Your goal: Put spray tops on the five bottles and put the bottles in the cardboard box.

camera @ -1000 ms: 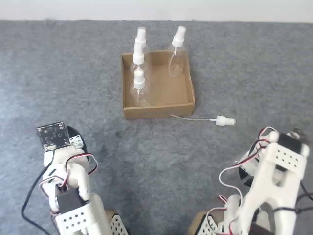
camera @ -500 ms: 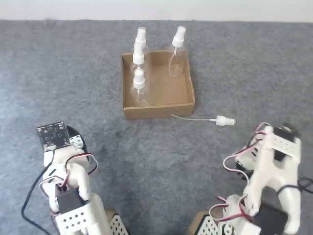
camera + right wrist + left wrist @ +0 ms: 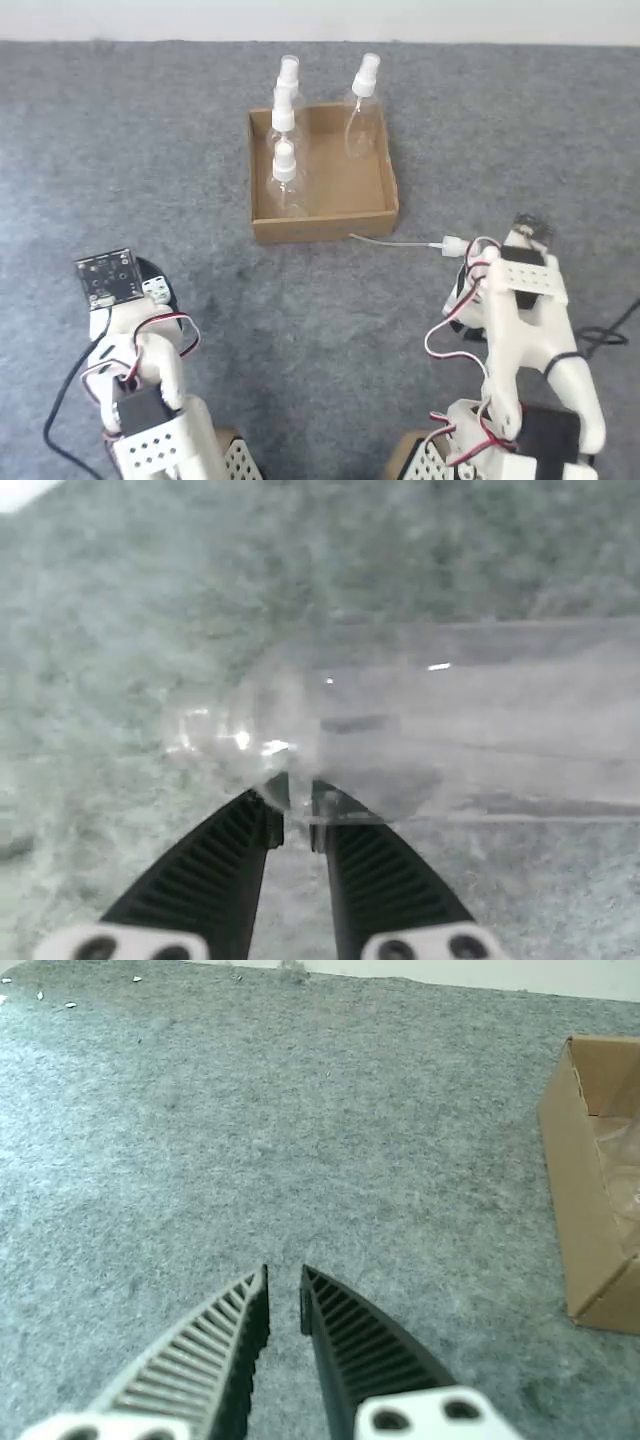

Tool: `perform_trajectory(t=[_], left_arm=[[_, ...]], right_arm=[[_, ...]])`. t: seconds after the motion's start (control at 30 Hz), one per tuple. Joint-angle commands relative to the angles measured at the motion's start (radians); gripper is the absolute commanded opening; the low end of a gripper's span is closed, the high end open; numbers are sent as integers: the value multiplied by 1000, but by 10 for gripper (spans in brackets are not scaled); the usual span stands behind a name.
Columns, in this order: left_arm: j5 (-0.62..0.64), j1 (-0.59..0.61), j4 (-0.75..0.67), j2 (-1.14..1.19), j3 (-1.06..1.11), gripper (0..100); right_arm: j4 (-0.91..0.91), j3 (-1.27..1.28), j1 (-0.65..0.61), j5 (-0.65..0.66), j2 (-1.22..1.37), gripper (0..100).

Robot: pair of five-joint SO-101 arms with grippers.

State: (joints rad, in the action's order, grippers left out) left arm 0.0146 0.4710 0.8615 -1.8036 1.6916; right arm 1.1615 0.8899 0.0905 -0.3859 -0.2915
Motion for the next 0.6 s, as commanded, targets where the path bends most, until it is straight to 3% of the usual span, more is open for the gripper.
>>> perform_trajectory(t=[0.0,0.37,0.47,0.57], left_arm=[[-2,0,-11,-18,-7,48],[-2,0,-11,-18,-7,48],[-2,0,-11,-18,-7,48],[-2,0,-11,-18,-7,48]], right_arm=[[143,-187,-13,14,-7,13],[367,-397,-71,28,-7,12],[392,-397,-82,158,-7,12],[403,-399,-74,413,-7,12]])
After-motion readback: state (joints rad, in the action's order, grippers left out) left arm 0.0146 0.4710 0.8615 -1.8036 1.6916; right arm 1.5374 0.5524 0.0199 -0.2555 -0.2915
